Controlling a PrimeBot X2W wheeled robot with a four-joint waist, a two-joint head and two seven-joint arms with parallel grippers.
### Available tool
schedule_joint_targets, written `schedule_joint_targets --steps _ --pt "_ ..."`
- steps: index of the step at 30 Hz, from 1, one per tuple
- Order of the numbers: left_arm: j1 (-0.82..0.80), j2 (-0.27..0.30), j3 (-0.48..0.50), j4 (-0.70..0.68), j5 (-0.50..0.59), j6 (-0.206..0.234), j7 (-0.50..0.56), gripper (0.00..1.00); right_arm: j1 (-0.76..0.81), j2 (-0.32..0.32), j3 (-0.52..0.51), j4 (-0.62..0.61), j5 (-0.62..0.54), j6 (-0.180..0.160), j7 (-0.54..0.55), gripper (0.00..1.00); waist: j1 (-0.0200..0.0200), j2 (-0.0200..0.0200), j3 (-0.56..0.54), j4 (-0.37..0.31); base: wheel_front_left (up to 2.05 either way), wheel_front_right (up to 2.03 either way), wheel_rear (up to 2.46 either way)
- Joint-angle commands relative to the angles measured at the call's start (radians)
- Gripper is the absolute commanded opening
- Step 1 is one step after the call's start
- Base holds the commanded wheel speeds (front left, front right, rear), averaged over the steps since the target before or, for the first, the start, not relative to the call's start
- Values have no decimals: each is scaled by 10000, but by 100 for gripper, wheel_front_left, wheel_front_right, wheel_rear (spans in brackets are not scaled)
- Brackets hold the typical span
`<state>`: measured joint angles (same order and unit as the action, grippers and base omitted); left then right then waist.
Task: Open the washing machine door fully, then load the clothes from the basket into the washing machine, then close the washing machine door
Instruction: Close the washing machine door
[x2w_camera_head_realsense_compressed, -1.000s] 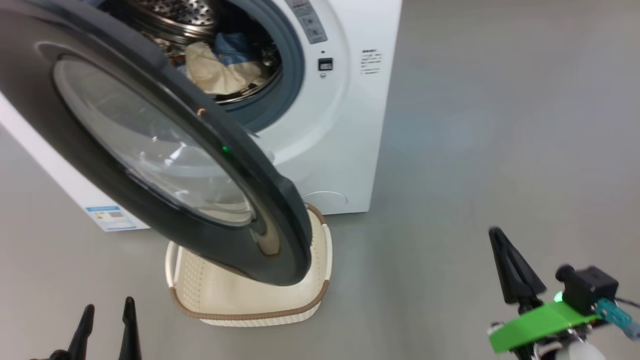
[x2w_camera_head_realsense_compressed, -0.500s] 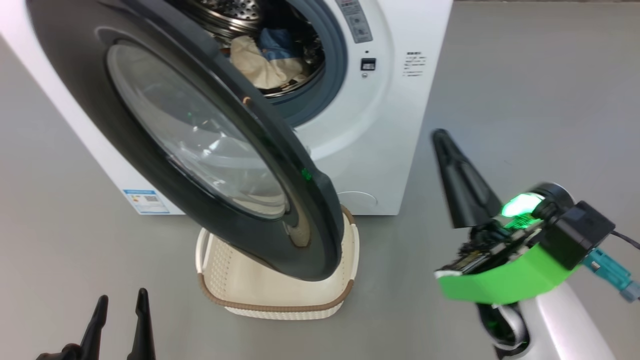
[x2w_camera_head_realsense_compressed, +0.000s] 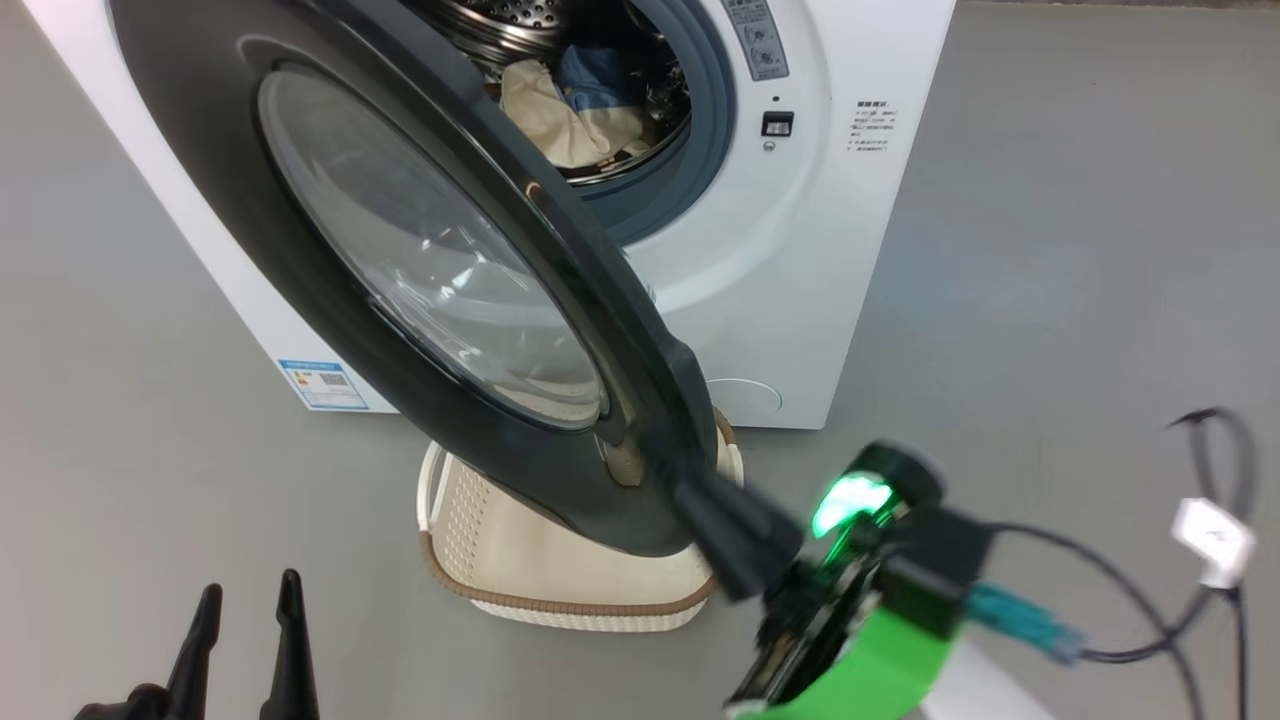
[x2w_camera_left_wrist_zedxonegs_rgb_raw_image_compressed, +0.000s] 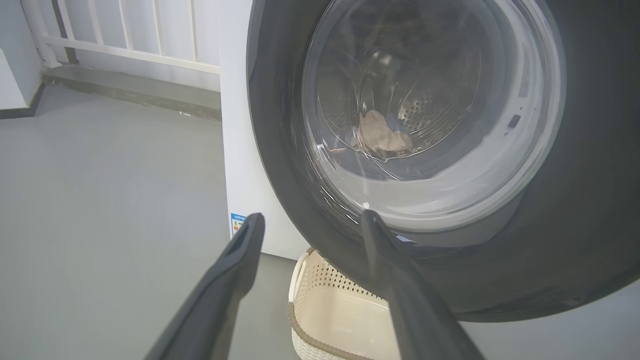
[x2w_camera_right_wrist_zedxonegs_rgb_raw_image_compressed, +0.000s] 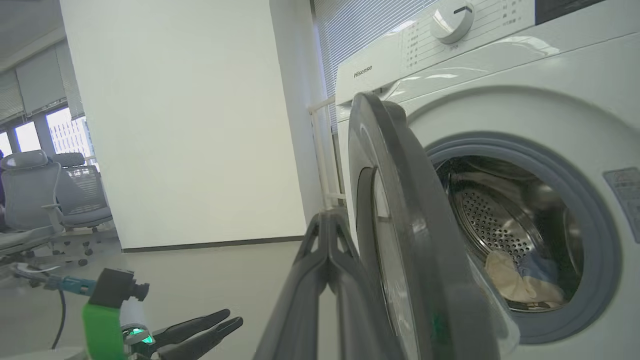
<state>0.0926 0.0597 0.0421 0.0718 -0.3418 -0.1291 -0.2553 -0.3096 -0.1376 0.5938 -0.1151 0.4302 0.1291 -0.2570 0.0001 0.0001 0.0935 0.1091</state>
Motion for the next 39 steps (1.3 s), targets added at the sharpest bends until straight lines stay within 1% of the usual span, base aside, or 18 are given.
schedule_joint_targets --steps 1,4,8,17,20,26,34,39 --pt "-407 66 347 -261 -85 -15 -65 100 -88 52 334 -80 154 16 -48 0 -1 -1 -6 15 0 0 0" --pt "-404 42 318 -220 -108 -15 -65 100 -58 -41 762 416 428 16 -48 0 -1 -1 13 57 0 0 0" --pt "-450 22 293 -174 -134 -15 -65 100 35 -111 1034 1095 632 16 -48 0 -1 -1 80 140 0 0 0" --pt "-564 -15 163 -152 -178 -15 -65 100 -73 -98 1165 2388 880 16 -48 0 -1 -1 313 294 0 0 0" --pt "-663 -26 101 -146 -186 -15 -65 100 -210 -66 952 2836 821 16 -48 0 -1 -1 464 357 0 0 0" --pt "-755 -25 18 -150 -170 -15 -65 100 -227 80 265 3207 678 16 -48 0 -1 -1 607 389 0 0 0" --pt "-935 28 -46 -205 -177 -15 -65 100 -409 242 -270 3268 552 16 -48 0 -1 -1 885 390 0 0 0" --pt "-1105 31 -99 -246 -176 -15 -65 100 -626 366 -823 3320 426 16 -48 0 -1 -1 1126 422 0 0 0"
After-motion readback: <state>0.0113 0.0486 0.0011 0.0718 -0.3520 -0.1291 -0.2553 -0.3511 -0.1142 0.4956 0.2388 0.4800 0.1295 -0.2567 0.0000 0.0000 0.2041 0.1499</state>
